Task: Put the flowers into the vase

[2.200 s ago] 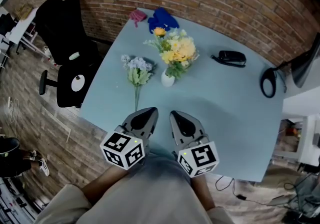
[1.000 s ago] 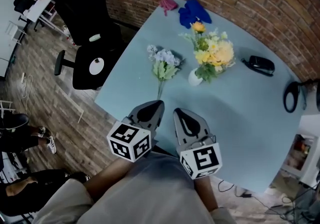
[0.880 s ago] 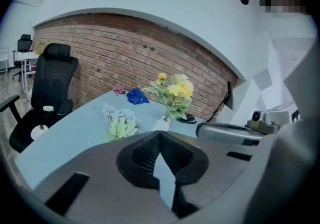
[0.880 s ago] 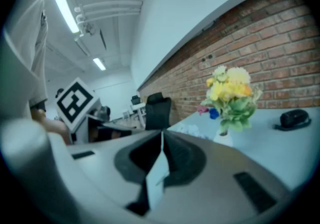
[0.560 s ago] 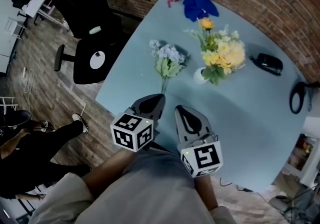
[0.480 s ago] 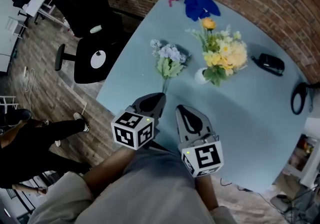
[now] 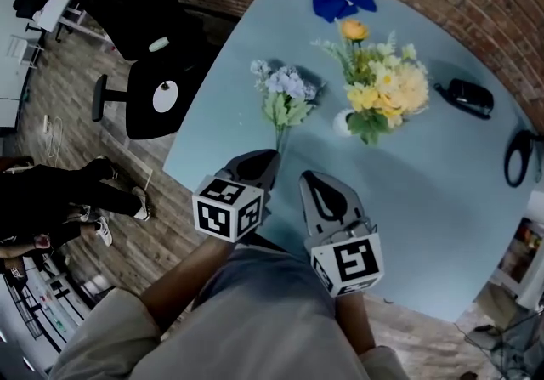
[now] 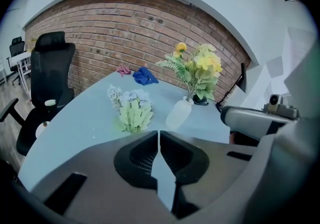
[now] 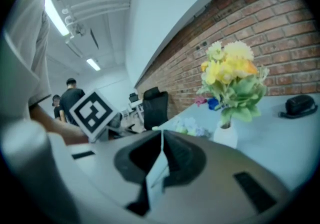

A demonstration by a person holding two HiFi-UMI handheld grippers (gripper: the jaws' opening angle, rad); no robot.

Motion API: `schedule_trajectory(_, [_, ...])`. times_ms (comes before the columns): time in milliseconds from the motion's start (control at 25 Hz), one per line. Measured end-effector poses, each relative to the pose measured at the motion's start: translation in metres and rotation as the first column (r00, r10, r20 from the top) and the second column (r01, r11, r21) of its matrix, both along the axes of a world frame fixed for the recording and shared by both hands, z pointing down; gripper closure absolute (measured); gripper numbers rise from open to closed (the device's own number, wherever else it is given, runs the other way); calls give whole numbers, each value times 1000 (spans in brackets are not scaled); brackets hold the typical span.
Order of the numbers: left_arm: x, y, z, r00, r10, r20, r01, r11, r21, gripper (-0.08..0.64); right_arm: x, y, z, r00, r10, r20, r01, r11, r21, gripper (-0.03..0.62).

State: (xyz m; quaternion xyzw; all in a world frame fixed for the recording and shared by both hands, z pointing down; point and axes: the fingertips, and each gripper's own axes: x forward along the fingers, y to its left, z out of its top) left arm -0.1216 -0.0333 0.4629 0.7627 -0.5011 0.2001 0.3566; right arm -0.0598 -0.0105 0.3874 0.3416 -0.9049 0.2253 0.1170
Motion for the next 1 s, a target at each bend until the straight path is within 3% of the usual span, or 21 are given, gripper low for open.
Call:
schedule_trajectory(200, [-3, -3, 23, 999, -8, -36, 4, 995, -102, 537, 4, -8, 9, 1000, 6, 1, -6, 1000, -16, 568])
schedule_trajectory(440, [-10, -14, 38, 1000, 0, -9, -1, 988, -155, 535, 2, -16, 14, 1000, 3, -12, -4, 999, -38, 568])
schedule_trajectory(680, [-10, -25, 51, 994, 61, 95, -46, 988, -150, 479, -8, -21, 22, 1000, -19, -19, 18, 999, -48, 568])
schedule_trajectory(1000, [-16, -29, 75, 998, 29, 58, -14, 969, -247, 436, -19, -26, 24, 999, -40, -20, 39, 998, -48, 568])
